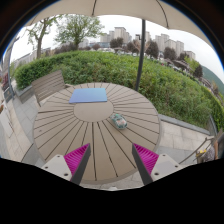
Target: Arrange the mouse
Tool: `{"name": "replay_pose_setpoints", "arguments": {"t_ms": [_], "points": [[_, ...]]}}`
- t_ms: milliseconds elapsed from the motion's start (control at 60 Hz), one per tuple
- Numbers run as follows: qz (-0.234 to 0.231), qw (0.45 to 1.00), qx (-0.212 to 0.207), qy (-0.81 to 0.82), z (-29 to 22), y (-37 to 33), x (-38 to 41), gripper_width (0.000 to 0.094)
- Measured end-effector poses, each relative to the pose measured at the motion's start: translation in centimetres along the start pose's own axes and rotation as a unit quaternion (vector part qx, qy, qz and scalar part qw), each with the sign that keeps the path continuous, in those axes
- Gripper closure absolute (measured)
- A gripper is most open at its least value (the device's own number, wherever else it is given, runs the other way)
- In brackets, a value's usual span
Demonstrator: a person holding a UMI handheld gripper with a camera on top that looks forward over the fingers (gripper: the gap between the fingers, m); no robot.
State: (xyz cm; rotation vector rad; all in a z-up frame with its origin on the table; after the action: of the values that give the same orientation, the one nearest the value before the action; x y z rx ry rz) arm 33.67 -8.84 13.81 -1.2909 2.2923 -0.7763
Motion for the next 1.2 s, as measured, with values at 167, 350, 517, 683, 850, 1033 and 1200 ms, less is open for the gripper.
{"name": "replay_pose_setpoints", "arguments": {"t_ms": [167, 350, 517, 683, 850, 1033, 1200], "points": [[0.011, 1.0, -0.02, 0.012, -0.8, 5.3, -1.6, 0.0083], [0.013, 0.999, -0.031, 0.005, -1.7, 12.0, -2.5, 0.008], [0.011, 1.0, -0.016, 0.01, -1.8, 17.7, -3.5, 0.0081], [0.01, 1.0, -0.01, 0.025, -2.6, 21.7, -5.0, 0.0083], [0.007, 0.999, -0.009, 0.034, -4.0, 24.1, -6.2, 0.0078], [-0.004, 0.999, 0.005, 0.039, -4.7, 25.0, -6.6, 0.0082], [-0.019, 1.0, 0.013, 0.018, -5.1, 25.2, -5.9, 0.0515]]}}
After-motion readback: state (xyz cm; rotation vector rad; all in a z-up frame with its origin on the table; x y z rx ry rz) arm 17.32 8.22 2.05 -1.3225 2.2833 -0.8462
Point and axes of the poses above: the point between the fingertips, and its own axes, seen from behind it with the camera up: x to the left, z down, y forward, the way the camera looks, the point moved 6 cm from there along -y, backward, against the way the camera looks
